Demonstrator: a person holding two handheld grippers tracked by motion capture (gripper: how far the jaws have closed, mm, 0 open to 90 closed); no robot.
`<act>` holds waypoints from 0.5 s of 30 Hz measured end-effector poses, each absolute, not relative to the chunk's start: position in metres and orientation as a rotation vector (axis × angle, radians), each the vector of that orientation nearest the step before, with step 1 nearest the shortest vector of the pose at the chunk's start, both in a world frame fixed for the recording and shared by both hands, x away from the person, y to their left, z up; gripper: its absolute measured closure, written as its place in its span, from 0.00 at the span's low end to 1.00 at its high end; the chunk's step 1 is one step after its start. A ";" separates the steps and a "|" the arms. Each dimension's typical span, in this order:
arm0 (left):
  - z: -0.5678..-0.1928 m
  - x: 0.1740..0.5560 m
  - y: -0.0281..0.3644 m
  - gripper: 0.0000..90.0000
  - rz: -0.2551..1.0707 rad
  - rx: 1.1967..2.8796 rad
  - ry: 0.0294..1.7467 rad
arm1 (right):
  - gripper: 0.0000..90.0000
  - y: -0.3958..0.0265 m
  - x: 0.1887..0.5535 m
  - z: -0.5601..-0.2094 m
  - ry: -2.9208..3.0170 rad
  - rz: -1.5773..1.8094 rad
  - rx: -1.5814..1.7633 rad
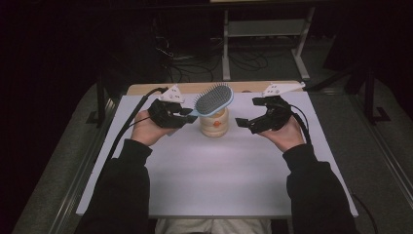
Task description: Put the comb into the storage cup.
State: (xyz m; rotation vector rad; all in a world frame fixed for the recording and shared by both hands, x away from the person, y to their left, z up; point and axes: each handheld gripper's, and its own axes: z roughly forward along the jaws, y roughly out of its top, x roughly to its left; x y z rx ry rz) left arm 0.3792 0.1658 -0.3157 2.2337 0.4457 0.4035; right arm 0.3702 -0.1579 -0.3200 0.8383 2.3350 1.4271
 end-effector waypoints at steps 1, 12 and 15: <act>-0.316 0.379 0.166 0.78 0.404 2.234 0.446 | 0.00 -0.156 0.371 -0.320 2.339 1.431 0.837; -0.319 0.379 0.161 0.78 0.402 2.209 0.451 | 0.00 -0.140 0.380 -0.314 2.337 1.475 0.841; -0.321 0.380 0.159 0.78 0.407 2.205 0.454 | 0.00 -0.136 0.385 -0.313 2.326 1.488 0.868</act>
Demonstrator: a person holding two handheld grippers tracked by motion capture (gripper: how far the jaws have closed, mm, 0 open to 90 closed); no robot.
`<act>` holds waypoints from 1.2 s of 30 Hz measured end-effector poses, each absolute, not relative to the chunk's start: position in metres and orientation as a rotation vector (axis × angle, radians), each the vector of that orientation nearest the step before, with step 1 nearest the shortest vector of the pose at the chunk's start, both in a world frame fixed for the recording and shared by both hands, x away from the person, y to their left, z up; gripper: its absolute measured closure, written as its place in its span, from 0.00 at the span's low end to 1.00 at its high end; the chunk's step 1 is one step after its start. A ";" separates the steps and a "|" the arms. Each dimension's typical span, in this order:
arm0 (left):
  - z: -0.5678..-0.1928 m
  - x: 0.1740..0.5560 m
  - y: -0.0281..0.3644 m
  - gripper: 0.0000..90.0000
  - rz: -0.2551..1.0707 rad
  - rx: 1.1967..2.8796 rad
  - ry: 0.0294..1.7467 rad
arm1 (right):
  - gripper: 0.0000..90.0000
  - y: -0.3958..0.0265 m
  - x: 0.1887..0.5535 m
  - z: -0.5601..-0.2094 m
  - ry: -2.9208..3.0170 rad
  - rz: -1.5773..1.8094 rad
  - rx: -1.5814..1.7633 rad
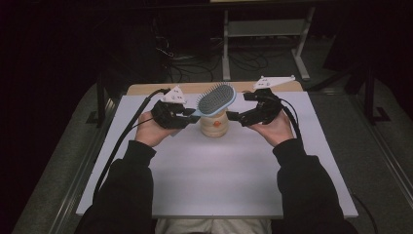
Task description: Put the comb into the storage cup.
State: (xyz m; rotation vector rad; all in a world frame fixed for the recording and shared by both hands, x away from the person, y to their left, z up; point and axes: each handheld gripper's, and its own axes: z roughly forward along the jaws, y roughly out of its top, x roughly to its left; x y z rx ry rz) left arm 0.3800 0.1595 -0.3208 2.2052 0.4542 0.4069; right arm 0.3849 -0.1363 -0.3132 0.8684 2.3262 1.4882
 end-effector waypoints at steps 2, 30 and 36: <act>-0.321 0.380 0.159 0.78 0.411 2.206 0.453 | 0.00 -0.134 0.387 -0.312 2.313 1.504 0.888; -0.324 0.381 0.152 0.78 0.475 2.155 0.465 | 0.07 -0.123 0.414 -0.308 2.244 1.780 1.284; -0.327 0.381 0.147 0.78 0.487 2.128 0.458 | 0.17 -0.118 0.414 -0.303 2.256 1.768 1.283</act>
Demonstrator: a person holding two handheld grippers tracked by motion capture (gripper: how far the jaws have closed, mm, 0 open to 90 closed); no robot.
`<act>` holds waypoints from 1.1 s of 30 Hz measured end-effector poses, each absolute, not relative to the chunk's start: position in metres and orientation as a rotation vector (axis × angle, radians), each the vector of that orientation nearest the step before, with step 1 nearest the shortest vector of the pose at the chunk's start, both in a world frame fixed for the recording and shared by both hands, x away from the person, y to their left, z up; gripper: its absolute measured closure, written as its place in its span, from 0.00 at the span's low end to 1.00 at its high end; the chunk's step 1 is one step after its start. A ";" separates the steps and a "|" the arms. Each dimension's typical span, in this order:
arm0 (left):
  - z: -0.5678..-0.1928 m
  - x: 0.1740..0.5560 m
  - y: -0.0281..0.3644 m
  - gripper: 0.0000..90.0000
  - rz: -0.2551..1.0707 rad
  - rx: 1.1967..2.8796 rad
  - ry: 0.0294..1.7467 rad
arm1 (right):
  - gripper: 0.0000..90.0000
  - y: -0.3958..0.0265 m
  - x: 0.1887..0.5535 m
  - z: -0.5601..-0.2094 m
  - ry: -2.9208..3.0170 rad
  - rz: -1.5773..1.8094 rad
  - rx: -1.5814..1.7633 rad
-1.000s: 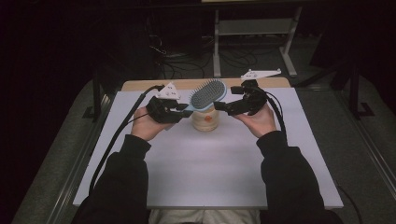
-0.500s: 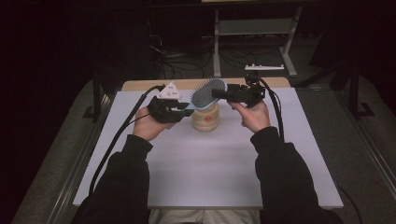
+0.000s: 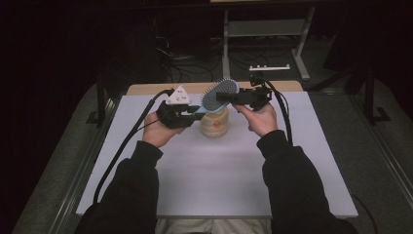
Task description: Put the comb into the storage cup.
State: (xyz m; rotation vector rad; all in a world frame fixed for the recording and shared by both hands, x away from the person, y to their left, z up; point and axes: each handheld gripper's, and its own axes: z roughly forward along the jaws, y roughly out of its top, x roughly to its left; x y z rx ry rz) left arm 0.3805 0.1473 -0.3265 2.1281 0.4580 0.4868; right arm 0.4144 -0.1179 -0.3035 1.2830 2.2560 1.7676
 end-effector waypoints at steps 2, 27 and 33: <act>-0.327 0.380 0.145 0.78 0.498 2.111 0.460 | 0.23 -0.116 0.415 -0.303 2.273 1.758 1.294; -0.332 0.382 0.141 0.67 0.438 2.034 0.463 | 0.60 -0.117 0.411 -0.272 2.345 1.710 1.214; -0.333 0.383 0.153 0.48 0.365 1.978 0.500 | 0.60 -0.118 0.409 -0.260 2.341 1.714 1.168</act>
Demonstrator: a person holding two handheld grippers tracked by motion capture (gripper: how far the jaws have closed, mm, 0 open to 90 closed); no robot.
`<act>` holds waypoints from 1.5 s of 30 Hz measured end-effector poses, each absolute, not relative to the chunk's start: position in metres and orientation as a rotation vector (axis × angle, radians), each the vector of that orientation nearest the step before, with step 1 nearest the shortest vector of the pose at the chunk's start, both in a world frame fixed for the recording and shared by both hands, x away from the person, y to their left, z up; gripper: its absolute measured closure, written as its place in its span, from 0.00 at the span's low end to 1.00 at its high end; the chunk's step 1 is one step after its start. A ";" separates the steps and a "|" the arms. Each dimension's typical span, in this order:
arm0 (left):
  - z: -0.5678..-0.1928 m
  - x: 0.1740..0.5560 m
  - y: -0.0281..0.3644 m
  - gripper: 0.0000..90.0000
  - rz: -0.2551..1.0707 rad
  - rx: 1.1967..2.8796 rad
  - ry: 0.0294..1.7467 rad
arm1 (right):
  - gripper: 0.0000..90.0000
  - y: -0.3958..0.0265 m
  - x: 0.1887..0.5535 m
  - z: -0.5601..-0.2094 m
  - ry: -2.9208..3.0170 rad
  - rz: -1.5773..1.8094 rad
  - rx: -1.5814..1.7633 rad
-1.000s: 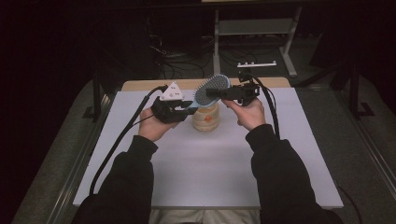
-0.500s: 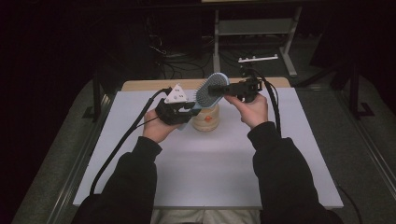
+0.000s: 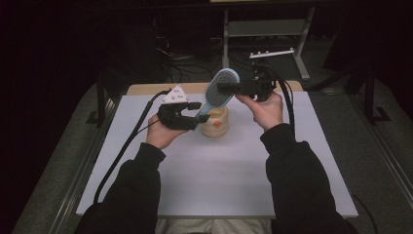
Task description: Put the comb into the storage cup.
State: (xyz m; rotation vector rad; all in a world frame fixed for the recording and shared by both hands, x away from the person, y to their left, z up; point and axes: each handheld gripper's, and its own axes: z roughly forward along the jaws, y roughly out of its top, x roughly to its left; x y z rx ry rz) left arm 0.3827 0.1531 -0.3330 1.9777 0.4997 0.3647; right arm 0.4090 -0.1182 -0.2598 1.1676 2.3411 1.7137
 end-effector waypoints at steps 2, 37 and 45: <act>-0.335 0.385 0.161 0.44 0.326 1.953 0.521 | 0.60 -0.117 0.409 -0.256 2.346 1.694 1.152; -0.362 0.376 0.258 0.00 0.310 1.882 0.611 | 0.59 -0.101 0.422 -0.212 2.333 1.534 1.036; -0.371 0.373 0.271 0.00 0.321 1.856 0.631 | 0.59 -0.108 0.425 -0.208 2.313 1.507 1.044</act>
